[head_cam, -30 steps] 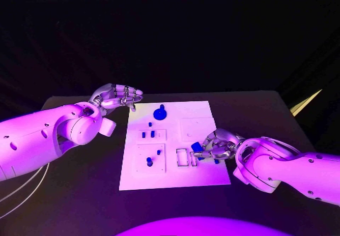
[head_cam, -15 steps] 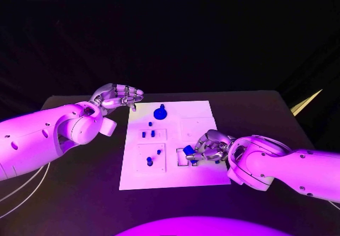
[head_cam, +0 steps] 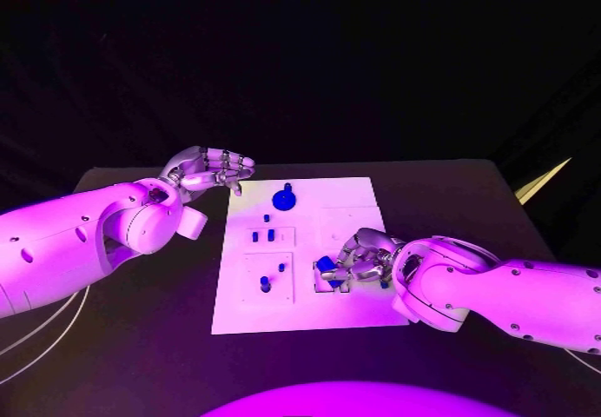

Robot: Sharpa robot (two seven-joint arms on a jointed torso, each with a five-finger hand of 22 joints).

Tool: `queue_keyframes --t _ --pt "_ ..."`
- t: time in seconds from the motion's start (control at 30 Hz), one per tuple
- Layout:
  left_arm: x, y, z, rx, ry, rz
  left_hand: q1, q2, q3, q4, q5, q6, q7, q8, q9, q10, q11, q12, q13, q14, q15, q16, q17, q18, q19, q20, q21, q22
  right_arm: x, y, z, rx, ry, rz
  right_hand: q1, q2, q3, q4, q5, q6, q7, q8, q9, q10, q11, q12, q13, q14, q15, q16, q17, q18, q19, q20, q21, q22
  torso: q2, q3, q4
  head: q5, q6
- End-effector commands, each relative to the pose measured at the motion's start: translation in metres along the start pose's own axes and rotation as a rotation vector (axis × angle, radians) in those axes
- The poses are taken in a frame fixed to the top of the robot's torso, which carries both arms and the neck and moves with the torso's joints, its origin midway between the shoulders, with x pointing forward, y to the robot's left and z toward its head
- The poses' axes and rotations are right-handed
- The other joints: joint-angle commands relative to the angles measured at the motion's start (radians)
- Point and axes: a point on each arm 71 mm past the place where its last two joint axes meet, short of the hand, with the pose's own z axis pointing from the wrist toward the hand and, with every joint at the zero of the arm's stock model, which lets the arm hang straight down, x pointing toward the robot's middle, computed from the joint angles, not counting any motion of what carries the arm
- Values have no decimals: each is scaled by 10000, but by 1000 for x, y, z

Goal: Assemble the parts on the task board

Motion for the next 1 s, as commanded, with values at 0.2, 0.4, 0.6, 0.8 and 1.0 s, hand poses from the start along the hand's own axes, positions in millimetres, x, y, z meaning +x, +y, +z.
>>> queue_keyframes --t 0.2,0.4,0.6,0.8,1.0 --pt "2 -1 1 29 80 -16 -44 46 -249 44 207 -7 95 80 -11 -136 49 142 -70 -90 39 -104 -85 60 13 -23 -115 -118 5 1 4 78 277 -191 -156 432 -335 23 80 418 -303 657 624 199 -151 -20 1313 897 -119 115 1996 -260 940 -195 145 2557 8 10 -2 38 -30" --pt "2 -1 0 14 89 -18 -42 50 -252 44 207 -8 98 82 -11 -143 52 149 -71 -92 41 -112 -95 59 15 -23 -123 -123 5 0 6 75 84 -295 -207 433 -379 25 81 424 -307 676 639 209 -153 -7 1326 898 -121 117 2001 -262 942 -197 153 2560 9 10 -17 54 -30" --pt "2 -1 0 8 93 -18 -41 52 -252 44 207 -9 99 82 -11 -143 52 150 -72 -91 42 -112 -96 59 16 -23 -123 -124 3 0 8 73 -174 -413 -708 563 -756 31 74 423 -331 790 739 218 -174 -42 1331 899 -138 113 2004 -262 942 -212 150 2564 5 4 -9 16 -9" --pt "2 -1 0 3 91 -17 -41 52 -252 44 207 -9 99 82 -11 -143 52 150 -72 -91 42 -112 -96 59 16 -23 -123 -124 4 2 9 7 -170 -598 -1322 816 -1366 40 72 412 -355 920 852 255 -195 -25 1382 909 -155 129 2052 -274 960 -227 203 2591 1 11 -1 9 -19" --pt "1 -1 -1 -3 76 -12 -41 52 -252 44 207 -9 99 82 -11 -143 52 150 -72 -91 42 -112 -96 59 16 -23 -123 -124 5 4 7 -134 -106 -809 -1953 688 -1856 60 89 362 -355 988 919 253 -192 -67 1389 910 -157 126 2056 -272 957 -231 189 2591 3 12 -6 17 -36"
